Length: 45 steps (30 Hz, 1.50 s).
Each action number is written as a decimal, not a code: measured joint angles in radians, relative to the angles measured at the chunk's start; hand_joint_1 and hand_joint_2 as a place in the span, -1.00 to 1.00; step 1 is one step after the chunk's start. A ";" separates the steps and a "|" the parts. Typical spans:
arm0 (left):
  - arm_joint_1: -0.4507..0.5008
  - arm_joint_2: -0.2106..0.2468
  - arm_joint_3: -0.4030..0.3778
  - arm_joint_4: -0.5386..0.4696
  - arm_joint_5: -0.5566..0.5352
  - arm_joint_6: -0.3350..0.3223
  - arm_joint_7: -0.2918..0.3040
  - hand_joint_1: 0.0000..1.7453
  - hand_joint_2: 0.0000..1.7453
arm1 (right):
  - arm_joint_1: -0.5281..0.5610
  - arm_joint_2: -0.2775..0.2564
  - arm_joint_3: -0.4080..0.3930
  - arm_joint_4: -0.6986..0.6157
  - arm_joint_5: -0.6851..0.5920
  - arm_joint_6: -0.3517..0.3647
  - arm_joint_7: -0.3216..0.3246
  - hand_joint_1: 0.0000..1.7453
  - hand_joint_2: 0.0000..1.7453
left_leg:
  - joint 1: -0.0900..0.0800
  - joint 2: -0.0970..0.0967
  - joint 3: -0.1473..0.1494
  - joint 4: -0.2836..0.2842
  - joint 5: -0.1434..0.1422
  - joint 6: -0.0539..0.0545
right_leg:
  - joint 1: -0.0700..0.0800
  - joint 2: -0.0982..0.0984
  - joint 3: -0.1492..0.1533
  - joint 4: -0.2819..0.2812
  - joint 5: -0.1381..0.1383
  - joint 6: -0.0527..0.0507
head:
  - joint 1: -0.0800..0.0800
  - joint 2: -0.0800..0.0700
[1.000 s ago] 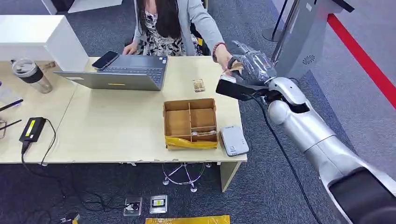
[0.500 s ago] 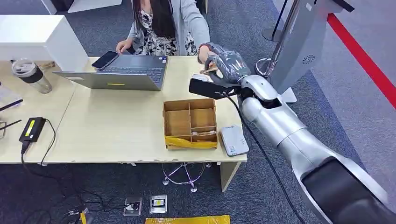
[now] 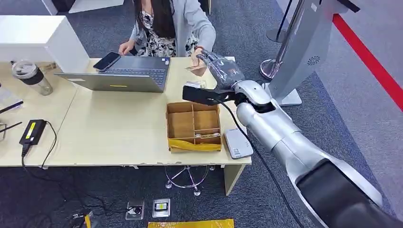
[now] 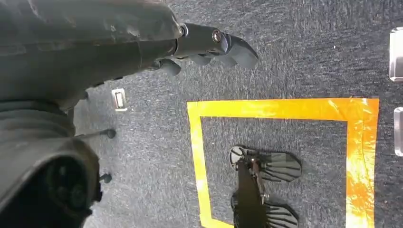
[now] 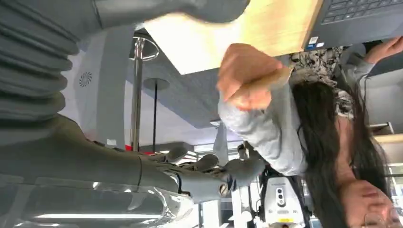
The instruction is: Pass the card to the sensor for recognition and then transmit it.
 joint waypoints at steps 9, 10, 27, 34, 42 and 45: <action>0.000 0.000 -0.005 0.000 0.005 0.001 -0.003 -1.00 -1.00 | 0.000 0.005 0.000 0.020 0.023 0.007 -0.024 -1.00 1.00 | 0.000 0.000 0.000 0.000 0.000 0.000 | 0.000 0.000 0.000 0.000 0.000 0.000 | 0.000 0.000; 0.001 0.000 -0.006 0.001 0.011 0.002 -0.003 -1.00 -1.00 | 0.000 0.006 0.000 0.021 0.030 0.007 -0.024 -1.00 1.00 | 0.000 0.000 0.000 0.000 0.000 0.000 | 0.000 0.000 0.000 0.000 0.000 0.000 | 0.000 0.000; 0.078 0.019 -0.007 0.001 0.084 0.014 -0.044 -1.00 -1.00 | 0.165 -0.182 -0.120 -0.273 -0.011 0.169 0.078 -1.00 1.00 | 0.000 -0.001 0.001 0.001 0.000 0.000 | 0.000 -0.001 0.001 -0.002 0.000 0.000 | 0.000 0.000; 0.104 0.034 -0.006 0.001 0.108 0.021 -0.063 -1.00 -1.00 | 0.327 -0.387 -0.231 -0.602 -0.091 0.268 0.181 -1.00 1.00 | 0.000 0.000 0.001 0.001 -0.002 0.001 | 0.000 -0.001 0.001 -0.002 0.000 0.000 | -0.001 0.000; 0.117 0.048 -0.002 0.001 0.129 0.031 -0.065 -1.00 -1.00 | 0.464 -0.540 -0.298 -0.894 -0.185 0.234 0.277 -1.00 1.00 | 0.000 0.001 0.001 0.001 -0.002 0.001 | 0.000 0.000 0.001 -0.002 0.000 0.000 | 0.000 0.000; 0.117 0.049 -0.001 0.001 0.129 0.032 -0.065 -1.00 -1.00 | 0.477 -0.583 -0.318 -0.926 -0.206 0.213 0.277 -1.00 1.00 | 0.000 0.000 0.001 0.001 -0.002 0.001 | 0.000 0.000 0.001 -0.002 0.000 0.000 | 0.000 0.000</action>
